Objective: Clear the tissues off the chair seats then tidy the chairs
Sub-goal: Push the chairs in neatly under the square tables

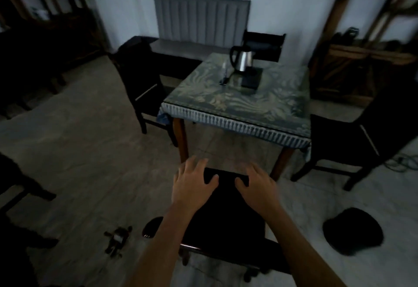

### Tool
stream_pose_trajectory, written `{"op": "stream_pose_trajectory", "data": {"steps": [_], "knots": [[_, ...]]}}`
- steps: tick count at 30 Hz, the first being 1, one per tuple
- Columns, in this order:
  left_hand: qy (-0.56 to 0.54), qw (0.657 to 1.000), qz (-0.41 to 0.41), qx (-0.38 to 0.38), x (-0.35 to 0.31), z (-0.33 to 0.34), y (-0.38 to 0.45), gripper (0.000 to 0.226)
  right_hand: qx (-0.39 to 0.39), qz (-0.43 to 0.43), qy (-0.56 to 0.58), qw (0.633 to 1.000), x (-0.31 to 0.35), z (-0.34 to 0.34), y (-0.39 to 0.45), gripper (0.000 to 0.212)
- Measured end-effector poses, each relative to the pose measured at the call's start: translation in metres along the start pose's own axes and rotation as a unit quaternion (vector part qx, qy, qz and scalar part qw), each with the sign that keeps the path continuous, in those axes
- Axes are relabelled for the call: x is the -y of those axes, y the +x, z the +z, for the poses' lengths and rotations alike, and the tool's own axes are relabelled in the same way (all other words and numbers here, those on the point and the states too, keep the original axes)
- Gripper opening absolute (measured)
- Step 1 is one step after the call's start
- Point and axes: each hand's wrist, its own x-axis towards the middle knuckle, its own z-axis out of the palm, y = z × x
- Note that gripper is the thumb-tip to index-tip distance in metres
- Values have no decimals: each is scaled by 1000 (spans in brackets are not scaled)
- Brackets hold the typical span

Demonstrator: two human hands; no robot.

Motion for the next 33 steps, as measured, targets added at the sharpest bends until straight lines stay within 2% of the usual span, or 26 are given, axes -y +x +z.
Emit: {"op": "stream_pose_trajectory", "data": {"steps": [3,7,11,14,16,18,19,20,22,23,24,25,26,27,29,31,33], "knots": [[-2,999,45,30,-6,-4,11,63,-15,49,14,999,-10,-4,-5,63],[-15,993,100,59,-7,-8,17,64,-83,69,29,994,-10,-1,-20,71],[2,992,122,44,-4,-8,18,63,-105,79,-4,991,-1,9,-29,61],[-20,992,115,52,3,-2,16,63,-132,73,13,988,3,17,-36,56],[-95,989,102,55,11,6,7,63,-140,82,80,984,4,21,-46,46],[-216,972,61,76,18,12,-9,57,-137,123,224,957,6,26,-64,38],[-281,954,24,101,22,15,-19,53,-129,154,319,926,7,29,-77,35],[-351,928,-19,123,26,17,-30,49,-121,193,427,875,9,33,-92,31],[-498,848,-118,138,34,21,-56,41,-70,274,639,715,6,45,-119,25],[-575,785,-182,138,39,25,-70,37,-35,306,707,636,2,52,-132,27],[-646,708,-247,143,44,29,-83,34,-1,328,741,586,-2,60,-146,29],[-694,635,-304,150,49,31,-95,33,28,339,759,555,-7,70,-158,32],[-717,582,-350,156,54,35,-107,33,52,345,766,539,-12,79,-168,34],[-727,542,-389,163,58,39,-118,32,72,354,766,532,-19,89,-176,35],[-730,488,-450,163,66,50,-137,32,95,380,745,540,-31,103,-185,40],[-723,455,-501,141,72,63,-146,38,100,406,732,538,-37,109,-185,45],[-716,448,-522,122,75,74,-146,44,80,418,746,512,-39,111,-177,50]]}}
